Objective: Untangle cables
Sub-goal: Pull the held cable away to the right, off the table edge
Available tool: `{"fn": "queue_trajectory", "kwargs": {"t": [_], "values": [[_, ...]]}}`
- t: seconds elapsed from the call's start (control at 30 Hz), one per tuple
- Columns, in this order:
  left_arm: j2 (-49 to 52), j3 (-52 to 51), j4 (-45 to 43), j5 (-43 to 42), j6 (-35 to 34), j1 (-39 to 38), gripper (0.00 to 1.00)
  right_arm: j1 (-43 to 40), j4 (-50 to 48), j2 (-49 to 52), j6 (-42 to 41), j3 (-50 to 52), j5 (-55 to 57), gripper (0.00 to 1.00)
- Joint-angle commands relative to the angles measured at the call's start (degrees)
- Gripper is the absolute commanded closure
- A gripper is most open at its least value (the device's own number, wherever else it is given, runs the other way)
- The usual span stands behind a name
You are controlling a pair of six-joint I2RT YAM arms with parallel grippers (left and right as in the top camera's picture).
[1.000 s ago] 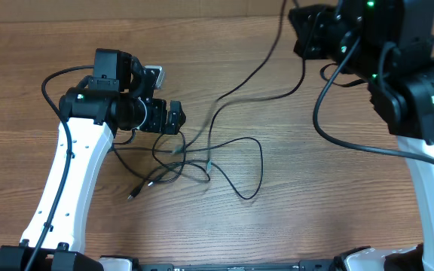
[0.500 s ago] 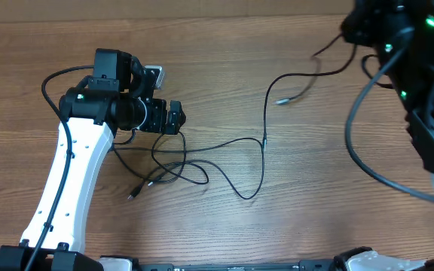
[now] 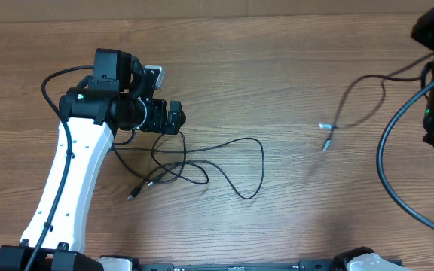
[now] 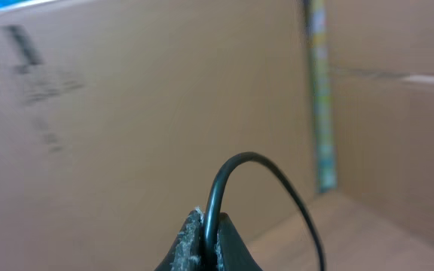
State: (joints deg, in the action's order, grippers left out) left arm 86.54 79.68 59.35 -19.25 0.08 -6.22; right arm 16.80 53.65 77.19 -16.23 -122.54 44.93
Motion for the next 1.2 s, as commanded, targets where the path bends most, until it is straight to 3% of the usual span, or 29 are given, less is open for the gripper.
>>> {"fn": "queue_trajectory", "kwargs": {"t": [0.0, 0.33, 0.5, 0.73, 1.17], "values": [[0.3, 1.1, 0.0, 0.2, -0.5, 0.5, 0.00, -4.4, 1.0, -0.2, 3.3, -1.3, 6.1, 0.96], [0.3, 1.1, 0.0, 0.2, -0.5, 0.5, 0.00, -25.6, 8.9, 0.1, 2.8, -1.3, 5.9, 0.96], [0.3, 1.1, 0.0, 0.2, -0.5, 0.5, 0.00, -33.0, 15.5, 1.0, 2.3, -1.2, -1.7, 0.96], [0.3, 1.1, 0.0, 0.2, -0.5, 0.5, 0.00, -44.0, 23.6, 5.4, -9.9, -1.2, -3.8, 0.96], [0.3, 1.1, 0.0, 0.2, -0.5, 0.5, 0.00, -66.6, 30.1, 15.0, -22.0, -1.2, -17.3, 0.96]]}}
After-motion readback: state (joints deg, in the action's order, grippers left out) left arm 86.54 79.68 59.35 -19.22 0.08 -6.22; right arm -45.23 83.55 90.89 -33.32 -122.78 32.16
